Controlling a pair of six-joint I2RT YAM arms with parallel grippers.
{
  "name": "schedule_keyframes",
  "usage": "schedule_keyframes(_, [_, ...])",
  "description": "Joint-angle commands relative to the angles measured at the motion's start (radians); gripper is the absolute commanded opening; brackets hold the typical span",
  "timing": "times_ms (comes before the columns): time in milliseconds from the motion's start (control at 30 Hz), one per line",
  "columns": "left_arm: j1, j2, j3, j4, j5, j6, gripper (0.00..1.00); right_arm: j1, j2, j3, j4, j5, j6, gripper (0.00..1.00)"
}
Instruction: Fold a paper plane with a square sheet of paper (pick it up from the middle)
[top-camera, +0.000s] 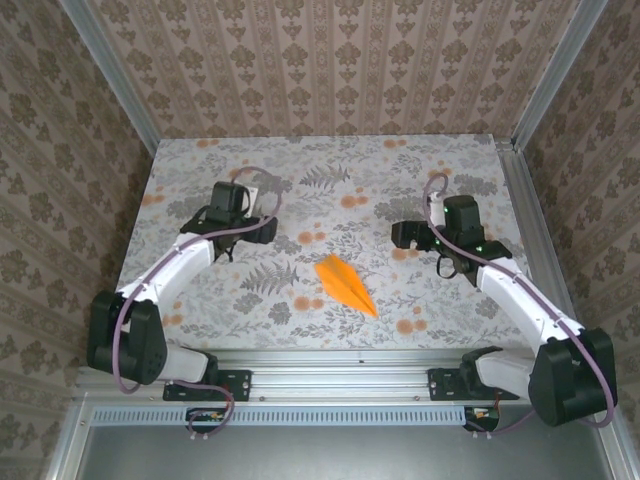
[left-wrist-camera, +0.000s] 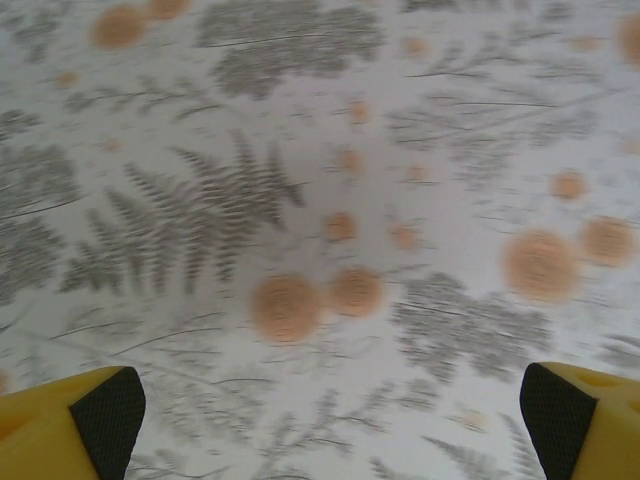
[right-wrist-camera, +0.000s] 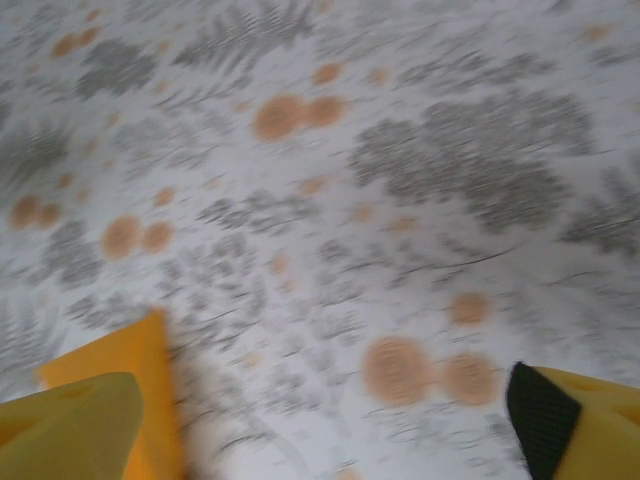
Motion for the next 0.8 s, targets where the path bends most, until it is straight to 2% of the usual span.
schedule_keyframes(0, [0.088,-0.018,-0.078,0.157,-0.128,0.025,1.0,-0.055,-0.021,-0.071,0.163,0.178,-0.048,1.0])
schedule_keyframes(67, [0.146,0.02,-0.115,0.227,-0.132,0.007,1.0,-0.096,-0.008,-0.111,0.245,0.243,-0.047,1.0])
schedule_keyframes(167, [0.167,0.089,-0.152,0.341,-0.178,0.043,1.0,-0.134,0.041,-0.157,0.383,0.306,-0.057,1.0])
schedule_keyframes(333, [0.213,0.182,-0.198,0.527,-0.148,0.061,1.0,-0.192,0.142,-0.18,0.547,0.325,-0.072,1.0])
schedule_keyframes(567, [0.233,0.227,-0.183,0.591,-0.15,0.114,1.0,-0.245,0.224,-0.209,0.68,0.279,-0.091,1.0])
schedule_keyframes(667, [0.258,0.228,-0.195,0.623,-0.096,0.108,1.0,-0.25,0.274,-0.203,0.687,0.274,-0.091,1.0])
schedule_keyframes(767, [0.259,0.225,-0.199,0.626,-0.094,0.112,1.0,-0.252,0.282,-0.196,0.684,0.27,-0.091,1.0])
